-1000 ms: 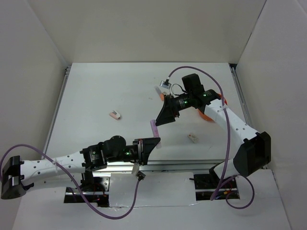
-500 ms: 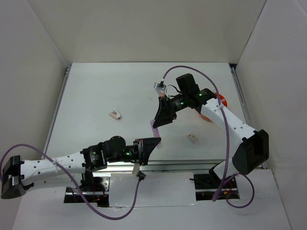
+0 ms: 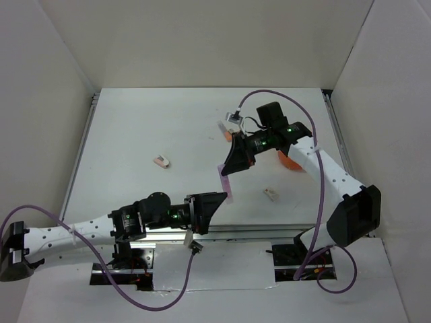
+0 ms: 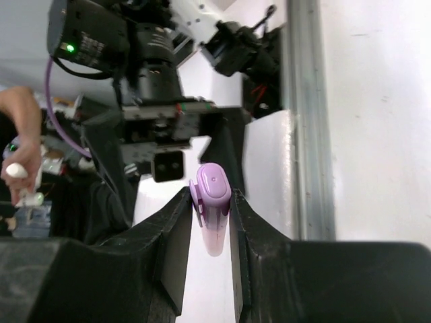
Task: Sort the stationery into containers
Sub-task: Place the pen in the storage box.
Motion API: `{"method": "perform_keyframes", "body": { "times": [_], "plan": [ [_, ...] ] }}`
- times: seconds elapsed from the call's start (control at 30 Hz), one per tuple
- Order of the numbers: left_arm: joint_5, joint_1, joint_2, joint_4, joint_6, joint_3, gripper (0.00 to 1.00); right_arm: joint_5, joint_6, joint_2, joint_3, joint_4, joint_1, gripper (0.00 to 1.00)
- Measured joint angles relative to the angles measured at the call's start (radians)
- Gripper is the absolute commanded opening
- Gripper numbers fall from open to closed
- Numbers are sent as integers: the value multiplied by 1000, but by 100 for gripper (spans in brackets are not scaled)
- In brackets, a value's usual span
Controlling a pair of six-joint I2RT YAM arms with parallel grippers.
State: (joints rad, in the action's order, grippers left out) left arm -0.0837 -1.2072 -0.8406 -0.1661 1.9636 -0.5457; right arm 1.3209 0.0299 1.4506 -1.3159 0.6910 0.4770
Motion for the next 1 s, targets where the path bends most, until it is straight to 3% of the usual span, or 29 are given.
{"method": "perform_keyframes", "body": {
  "times": [0.13,0.27,0.37,0.5,0.7,1.0],
  "plan": [
    [-13,0,43,3,-16,0,99,-42,93,-29,0,94,-120,0],
    [1,-1,79,18,-130,-9,99,-140,148,-84,10,141,-337,0],
    [68,-1,23,119,-327,-124,99,-263,146,-183,64,113,-527,0],
    [197,29,-175,224,-683,-443,99,-460,103,-407,225,-25,-711,0],
    [232,225,-247,348,-1138,-601,99,-773,21,-620,413,-234,-811,0],
    [47,667,-528,536,-1733,-872,99,-1044,-124,-618,565,-511,-883,0]
  ]
}}
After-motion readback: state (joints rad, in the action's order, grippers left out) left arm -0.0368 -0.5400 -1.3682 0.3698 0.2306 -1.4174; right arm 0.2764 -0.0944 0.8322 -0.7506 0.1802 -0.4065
